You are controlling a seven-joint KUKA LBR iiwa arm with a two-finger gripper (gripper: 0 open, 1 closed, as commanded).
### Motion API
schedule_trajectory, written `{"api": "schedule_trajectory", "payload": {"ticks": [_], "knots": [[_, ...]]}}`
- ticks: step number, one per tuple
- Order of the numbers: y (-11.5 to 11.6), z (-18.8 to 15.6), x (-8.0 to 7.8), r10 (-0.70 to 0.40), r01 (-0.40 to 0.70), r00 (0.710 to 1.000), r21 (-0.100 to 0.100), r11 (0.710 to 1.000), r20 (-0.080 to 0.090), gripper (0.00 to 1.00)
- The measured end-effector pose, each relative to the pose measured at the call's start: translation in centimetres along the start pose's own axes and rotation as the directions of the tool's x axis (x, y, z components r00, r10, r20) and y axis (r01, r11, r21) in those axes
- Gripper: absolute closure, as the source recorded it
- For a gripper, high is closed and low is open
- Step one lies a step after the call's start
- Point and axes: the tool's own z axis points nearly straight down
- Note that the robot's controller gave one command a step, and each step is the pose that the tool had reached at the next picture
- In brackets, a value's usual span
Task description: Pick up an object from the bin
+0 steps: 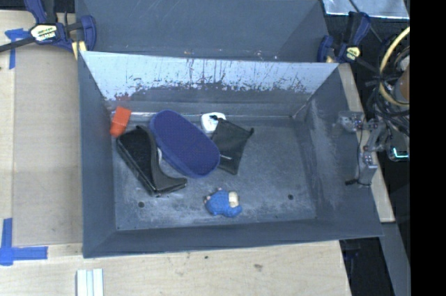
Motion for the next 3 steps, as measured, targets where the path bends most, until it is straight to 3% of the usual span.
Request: {"api": "schedule_trajectory", "payload": {"ticks": [1,2,3], "knots": [[3.6,9.4,0.8,-0.126,0.126,0.992,-0.002,0.992,-0.001,0.0],[11.0,9.7,1.3,-0.162,0.162,0.987,-0.002,0.987,0.004,0.0],[17.3,14.0,1.4,-0.297,0.297,0.955,-0.002,0.955,0.002,0.0]]}}
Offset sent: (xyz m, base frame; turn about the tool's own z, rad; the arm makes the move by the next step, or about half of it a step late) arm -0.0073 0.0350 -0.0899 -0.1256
